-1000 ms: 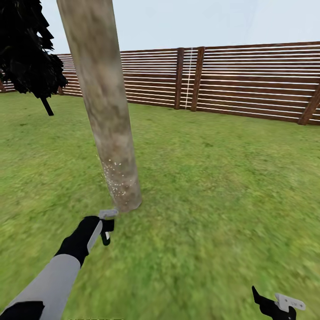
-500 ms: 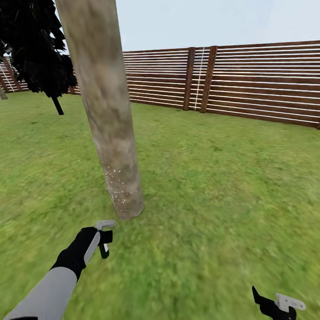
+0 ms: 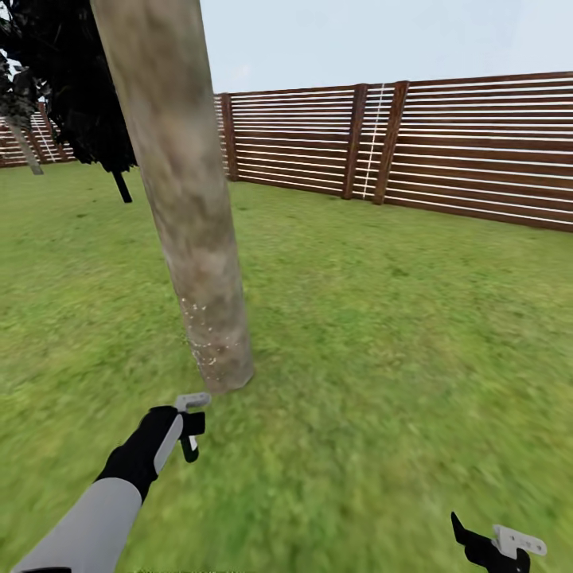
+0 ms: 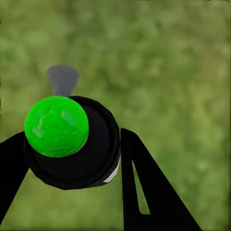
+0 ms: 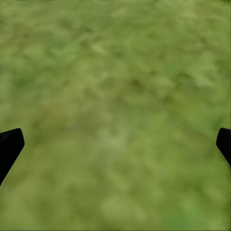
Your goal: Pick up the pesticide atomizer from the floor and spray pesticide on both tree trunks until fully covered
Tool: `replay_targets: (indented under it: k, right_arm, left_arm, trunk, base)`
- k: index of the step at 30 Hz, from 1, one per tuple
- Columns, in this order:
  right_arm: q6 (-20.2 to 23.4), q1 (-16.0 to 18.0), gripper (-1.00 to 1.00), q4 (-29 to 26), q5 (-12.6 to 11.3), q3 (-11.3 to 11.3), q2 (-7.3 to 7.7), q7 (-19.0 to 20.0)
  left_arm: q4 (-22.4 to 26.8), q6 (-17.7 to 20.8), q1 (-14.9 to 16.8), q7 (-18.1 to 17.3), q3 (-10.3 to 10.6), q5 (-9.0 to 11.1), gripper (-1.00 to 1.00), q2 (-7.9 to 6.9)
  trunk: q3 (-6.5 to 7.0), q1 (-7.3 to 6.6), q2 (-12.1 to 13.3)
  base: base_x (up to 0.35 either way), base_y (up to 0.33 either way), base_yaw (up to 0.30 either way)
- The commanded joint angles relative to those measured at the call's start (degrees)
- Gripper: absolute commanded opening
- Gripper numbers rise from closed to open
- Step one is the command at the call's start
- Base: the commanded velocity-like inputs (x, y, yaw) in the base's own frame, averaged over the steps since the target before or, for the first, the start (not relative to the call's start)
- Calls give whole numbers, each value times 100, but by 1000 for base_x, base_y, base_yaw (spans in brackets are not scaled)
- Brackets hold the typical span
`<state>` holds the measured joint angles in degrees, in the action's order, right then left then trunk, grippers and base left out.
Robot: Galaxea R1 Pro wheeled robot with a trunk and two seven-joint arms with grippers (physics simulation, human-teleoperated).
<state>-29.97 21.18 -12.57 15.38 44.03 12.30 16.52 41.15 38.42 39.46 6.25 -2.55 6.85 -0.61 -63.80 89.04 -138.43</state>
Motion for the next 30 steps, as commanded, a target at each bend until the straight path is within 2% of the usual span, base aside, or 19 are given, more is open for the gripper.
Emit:
replay_targets:
  k: [1, 5, 15, 30]
  right_arm:
    - [0, 0, 100, 0, 0, 0, 0, 0]
    - [0, 0, 100, 0, 6, 0, 0, 0]
    - [0, 0, 100, 3, 9, -9, 0, 0]
    - [0, 0, 100, 1, 9, -9, 0, 0]
  left_arm:
    - [8, -1, 0, 4, 0, 1, -100, 0]
    - [-21, 6, 0, 8, 1, 6, -100, 8]
    - [-28, 8, 0, 8, -1, 5, -100, 8]
    - [-28, 8, 0, 10, -2, 9, -100, 8]
  trunk:
    - [0, 0, 0]
    - [0, 0, 0]
    - [0, 0, 0]
    - [0, 0, 0]
  base:
    - [94, -277, 271]
    - [133, -277, 213]
    - [160, -250, 44]
    - [3, -275, 240]
